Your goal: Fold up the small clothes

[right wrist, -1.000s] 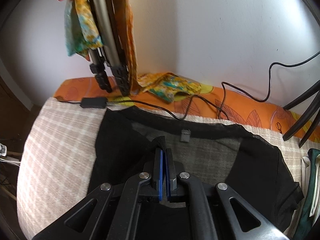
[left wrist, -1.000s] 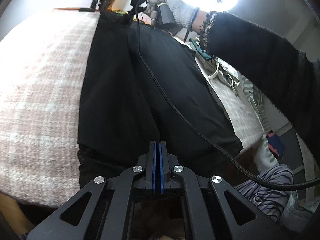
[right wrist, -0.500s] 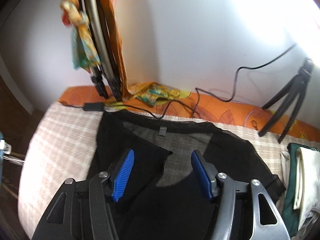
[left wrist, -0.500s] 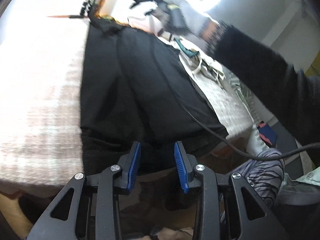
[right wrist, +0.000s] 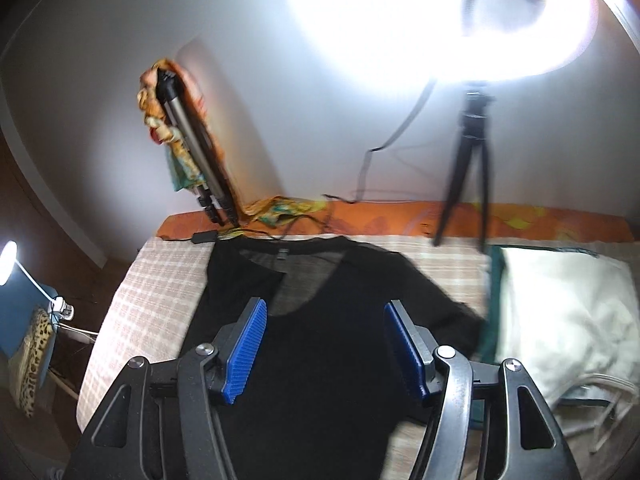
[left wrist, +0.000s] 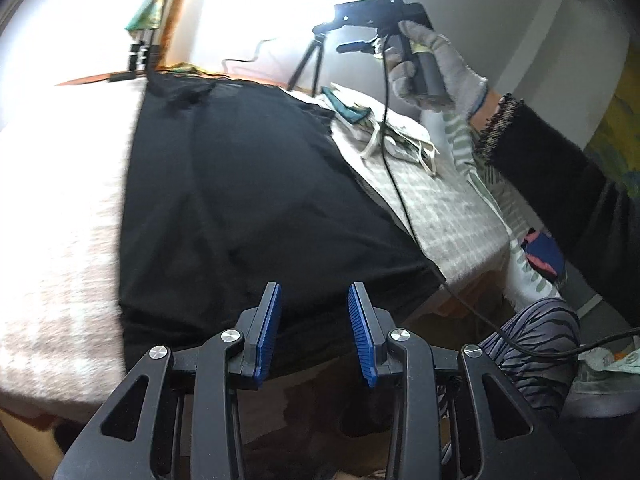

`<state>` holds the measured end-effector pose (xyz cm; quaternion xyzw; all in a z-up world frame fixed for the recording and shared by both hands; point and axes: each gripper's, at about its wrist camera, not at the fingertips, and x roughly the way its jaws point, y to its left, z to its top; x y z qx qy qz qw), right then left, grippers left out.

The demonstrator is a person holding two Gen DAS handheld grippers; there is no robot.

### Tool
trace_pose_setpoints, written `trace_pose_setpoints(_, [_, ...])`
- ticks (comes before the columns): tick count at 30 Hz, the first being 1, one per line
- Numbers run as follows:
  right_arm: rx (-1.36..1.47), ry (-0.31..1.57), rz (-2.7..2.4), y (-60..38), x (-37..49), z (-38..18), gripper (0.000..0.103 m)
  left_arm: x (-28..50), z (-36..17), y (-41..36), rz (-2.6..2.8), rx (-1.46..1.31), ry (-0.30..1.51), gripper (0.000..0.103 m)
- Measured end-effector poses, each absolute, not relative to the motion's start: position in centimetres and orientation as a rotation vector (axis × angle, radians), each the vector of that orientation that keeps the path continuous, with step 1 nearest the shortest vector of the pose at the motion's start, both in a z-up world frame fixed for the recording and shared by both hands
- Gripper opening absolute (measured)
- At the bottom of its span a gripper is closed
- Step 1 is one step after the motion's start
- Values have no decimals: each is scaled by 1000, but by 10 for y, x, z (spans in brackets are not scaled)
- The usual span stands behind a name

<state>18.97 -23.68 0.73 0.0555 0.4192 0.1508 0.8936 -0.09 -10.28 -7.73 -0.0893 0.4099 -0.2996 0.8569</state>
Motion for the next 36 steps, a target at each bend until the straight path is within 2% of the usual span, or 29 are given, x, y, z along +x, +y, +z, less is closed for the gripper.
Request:
trace_pose_setpoints(7, [144,875,292,-296,173,9,64,2,-78,-153,-707,-94,865,33])
trace_pose_setpoints(17, [200,936,327,-341,161,-19,63,-5,-90,-232,-819,60,868,33])
trace_pose_setpoints(19, [205,949,333,-346,160,-25,63,-7,-94,-248,-830,99,870,36])
trace_pose_setpoints(20, [210,954,338,-348,160,-27,63,-7,-96,-255,-832,111,874,47])
trace_pose_setpoints(21, [214,957,342,-349,159,-28,63,-6,-98,-261,-833,120,871,52])
trace_pose_setpoints(32, [281,1002,409,-352,173,-57,63,-3,-116,-292,-796,226,860,52])
trace_pose_setpoints(34, [310,1016,425,-348,179,-65,63,-1,-117,-292,-792,222,852,49])
trace_pose_setpoints(36, [334,1034,434,-343,187,-74,63,2,-117,-291,-777,215,845,27])
